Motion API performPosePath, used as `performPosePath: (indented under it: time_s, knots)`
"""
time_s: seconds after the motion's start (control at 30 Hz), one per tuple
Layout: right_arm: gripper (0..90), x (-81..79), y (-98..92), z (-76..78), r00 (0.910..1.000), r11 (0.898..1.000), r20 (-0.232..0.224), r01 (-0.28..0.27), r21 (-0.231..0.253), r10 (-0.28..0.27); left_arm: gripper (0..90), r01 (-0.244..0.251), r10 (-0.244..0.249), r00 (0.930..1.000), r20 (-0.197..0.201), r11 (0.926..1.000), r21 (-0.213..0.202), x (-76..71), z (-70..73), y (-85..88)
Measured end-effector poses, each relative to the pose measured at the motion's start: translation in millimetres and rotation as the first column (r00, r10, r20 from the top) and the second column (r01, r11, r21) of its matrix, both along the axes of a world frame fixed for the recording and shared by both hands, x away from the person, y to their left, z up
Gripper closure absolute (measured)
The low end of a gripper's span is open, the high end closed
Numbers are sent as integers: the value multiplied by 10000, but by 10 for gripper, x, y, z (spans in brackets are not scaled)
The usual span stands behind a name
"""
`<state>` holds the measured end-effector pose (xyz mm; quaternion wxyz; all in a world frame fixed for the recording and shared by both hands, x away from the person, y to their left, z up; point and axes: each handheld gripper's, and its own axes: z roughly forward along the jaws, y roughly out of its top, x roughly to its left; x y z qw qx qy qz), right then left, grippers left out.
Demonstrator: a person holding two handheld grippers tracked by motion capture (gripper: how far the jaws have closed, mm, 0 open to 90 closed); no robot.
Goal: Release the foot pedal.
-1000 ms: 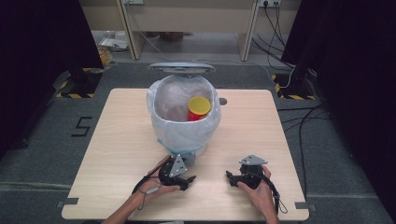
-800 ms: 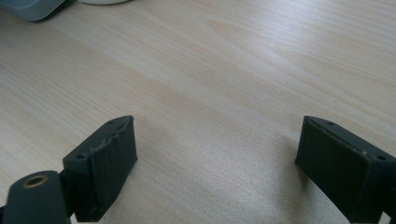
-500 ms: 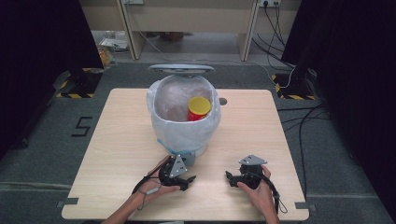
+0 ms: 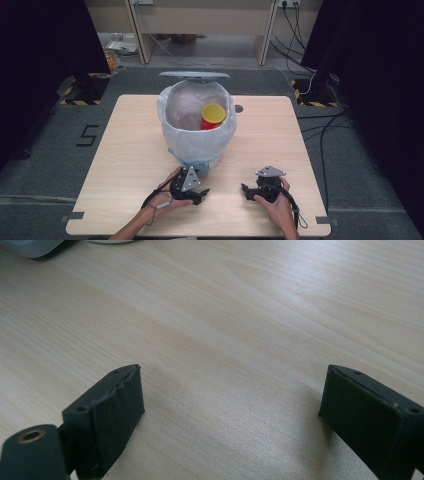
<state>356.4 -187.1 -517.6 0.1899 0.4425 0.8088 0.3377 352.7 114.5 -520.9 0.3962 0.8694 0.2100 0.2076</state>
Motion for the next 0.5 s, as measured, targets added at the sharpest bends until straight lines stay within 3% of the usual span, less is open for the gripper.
performPosePath:
  time_s: [0.5]
  knots:
    - [101, 3, 1, -2, 10000, 10000, 13, -29, -3, 29, 206, -136, 134, 9999, -40, 9991, -414, -27, 27, 10]
